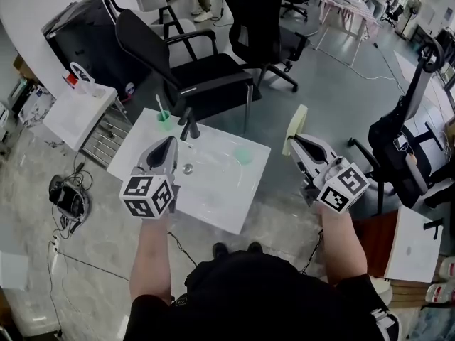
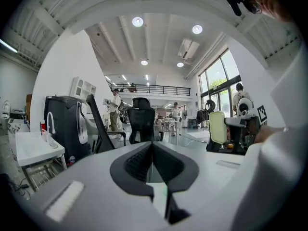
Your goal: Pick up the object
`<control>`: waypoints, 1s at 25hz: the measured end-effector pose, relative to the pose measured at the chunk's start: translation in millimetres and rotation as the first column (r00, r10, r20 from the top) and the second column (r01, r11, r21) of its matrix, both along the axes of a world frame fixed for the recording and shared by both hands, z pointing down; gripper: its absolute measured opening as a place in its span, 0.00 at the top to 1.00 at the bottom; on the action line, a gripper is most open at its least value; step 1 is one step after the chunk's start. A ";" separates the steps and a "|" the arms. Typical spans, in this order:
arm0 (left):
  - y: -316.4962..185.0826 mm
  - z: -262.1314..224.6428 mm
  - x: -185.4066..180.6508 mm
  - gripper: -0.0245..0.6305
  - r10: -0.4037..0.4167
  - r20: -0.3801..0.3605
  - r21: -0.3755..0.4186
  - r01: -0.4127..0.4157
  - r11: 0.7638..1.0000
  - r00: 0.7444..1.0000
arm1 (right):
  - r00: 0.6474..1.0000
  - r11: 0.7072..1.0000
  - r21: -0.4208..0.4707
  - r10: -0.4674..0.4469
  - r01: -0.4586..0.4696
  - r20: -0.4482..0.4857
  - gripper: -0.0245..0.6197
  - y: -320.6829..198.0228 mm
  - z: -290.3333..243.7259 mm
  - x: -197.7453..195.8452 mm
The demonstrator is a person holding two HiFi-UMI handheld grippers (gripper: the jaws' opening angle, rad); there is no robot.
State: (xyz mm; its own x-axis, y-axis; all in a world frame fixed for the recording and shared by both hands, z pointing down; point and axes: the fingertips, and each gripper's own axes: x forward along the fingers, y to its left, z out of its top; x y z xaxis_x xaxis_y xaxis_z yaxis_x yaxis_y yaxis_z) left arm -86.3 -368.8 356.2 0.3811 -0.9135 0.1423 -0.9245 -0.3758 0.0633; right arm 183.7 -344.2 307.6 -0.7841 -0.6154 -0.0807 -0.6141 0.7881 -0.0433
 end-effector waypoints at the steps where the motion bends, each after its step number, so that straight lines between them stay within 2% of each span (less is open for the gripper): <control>1: -1.3 -2.7 1.0 0.94 -0.003 -0.004 0.007 0.003 1.000 1.000 | 1.000 1.000 0.008 0.003 -0.003 -0.008 0.92 -1.3 -1.1 -2.3; 6: -0.3 5.4 10.2 0.94 0.004 -0.035 0.007 -0.004 1.000 0.999 | 0.998 1.000 -0.009 -0.008 0.008 -0.055 0.92 -5.3 13.3 -16.3; 11: 5.3 29.1 5.9 0.94 -0.024 -0.068 -0.038 0.022 0.999 0.997 | 1.000 0.999 -0.046 -0.010 0.009 -0.023 0.92 -6.1 25.9 -16.4; 19: 10.2 34.6 -2.8 0.94 -0.048 -0.054 -0.050 0.045 0.998 0.997 | 1.000 0.994 -0.105 -0.020 0.020 0.009 0.92 3.0 46.2 -21.4; 25: 4.6 32.0 -6.7 0.94 -0.047 -0.031 -0.048 0.045 0.998 0.998 | 1.000 0.996 -0.087 -0.016 0.017 0.015 0.92 0.4 41.0 -19.7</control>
